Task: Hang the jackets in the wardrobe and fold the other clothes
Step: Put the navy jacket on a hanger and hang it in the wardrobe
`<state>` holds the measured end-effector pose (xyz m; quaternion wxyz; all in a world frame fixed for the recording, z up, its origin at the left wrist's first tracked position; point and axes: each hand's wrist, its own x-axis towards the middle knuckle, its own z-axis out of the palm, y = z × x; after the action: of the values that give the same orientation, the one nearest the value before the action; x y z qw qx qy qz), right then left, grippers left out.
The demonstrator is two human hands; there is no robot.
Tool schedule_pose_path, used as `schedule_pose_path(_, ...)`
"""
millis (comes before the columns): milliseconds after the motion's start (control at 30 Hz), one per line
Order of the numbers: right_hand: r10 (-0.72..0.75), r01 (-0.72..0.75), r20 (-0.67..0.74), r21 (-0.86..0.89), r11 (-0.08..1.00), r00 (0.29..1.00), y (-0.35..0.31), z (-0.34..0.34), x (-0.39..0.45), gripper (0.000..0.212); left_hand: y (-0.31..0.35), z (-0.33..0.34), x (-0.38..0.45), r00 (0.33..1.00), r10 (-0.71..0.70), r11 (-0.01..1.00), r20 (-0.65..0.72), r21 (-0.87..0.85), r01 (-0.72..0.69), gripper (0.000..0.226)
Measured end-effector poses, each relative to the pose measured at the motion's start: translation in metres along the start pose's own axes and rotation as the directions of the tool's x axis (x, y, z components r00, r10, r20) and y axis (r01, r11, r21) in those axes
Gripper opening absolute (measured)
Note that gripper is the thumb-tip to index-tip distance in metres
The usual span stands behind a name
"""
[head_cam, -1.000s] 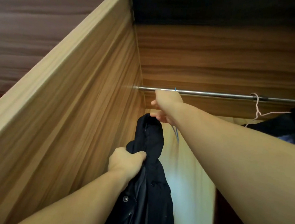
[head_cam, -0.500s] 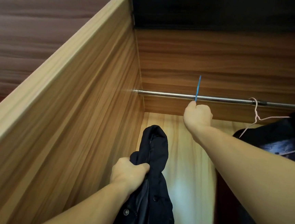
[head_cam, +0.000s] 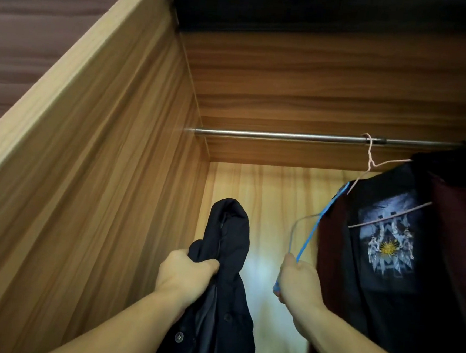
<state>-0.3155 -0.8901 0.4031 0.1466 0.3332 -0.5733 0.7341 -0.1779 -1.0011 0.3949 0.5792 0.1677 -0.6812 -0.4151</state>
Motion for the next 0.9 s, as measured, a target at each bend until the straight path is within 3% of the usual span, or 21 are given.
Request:
schedule_pose_path(167, 0.075, -0.072, 0.043, -0.07, 0.995, 0.996, 0.023, -0.032, -0.023, 0.025, 0.013, 0.002, -0.022, 1.0, 0.0, 1.0, 0.005, 0.026, 0.0, 0.012)
schedule_pose_path(267, 0.181, -0.184, 0.043, 0.081, 0.98, 0.983, 0.009, -0.048, -0.035, 0.029, 0.025, 0.006, -0.047, 1.0, 0.008, 0.999, 0.022, 0.036, -0.009, 0.01)
schedule_pose_path(400, 0.103, -0.096, 0.169, -0.049, 0.994, 0.98, 0.004, -0.081, -0.068, 0.037, 0.046, 0.006, -0.089, 0.999, 0.006, 0.998, 0.039, 0.056, -0.008, 0.012)
schedule_pose_path(500, 0.134, -0.136, 0.34, -0.017, 0.991, 0.931, -0.005, -0.108, -0.091, 0.028, 0.065, 0.002, -0.124, 0.998, -0.009, 0.996, 0.06, 0.091, 0.003, 0.015)
schedule_pose_path(633, 0.164, -0.192, 0.438, 0.02, 0.981, 0.884, -0.027, -0.133, -0.124, 0.061, 0.09, -0.005, -0.166, 0.993, -0.05, 0.983, 0.104, 0.183, 0.03, 0.017)
schedule_pose_path(700, 0.175, -0.229, 0.547, 0.031, 0.973, 0.818, -0.033, -0.138, -0.144, 0.068, 0.101, -0.012, -0.185, 0.985, -0.08, 0.971, 0.153, 0.234, 0.042, 0.02)
schedule_pose_path(800, 0.172, -0.238, 0.683, 0.003, 0.971, 0.71, -0.045, -0.141, -0.174, 0.043, 0.114, -0.031, -0.212, 0.967, -0.121, 0.949, 0.223, 0.313, 0.047, 0.024)
schedule_pose_path(900, 0.14, -0.137, 0.727, -0.063, 0.989, 0.672, -0.058, -0.146, -0.193, 0.016, 0.128, -0.062, -0.236, 0.963, -0.151, 0.931, 0.225, 0.359, 0.062, 0.033)
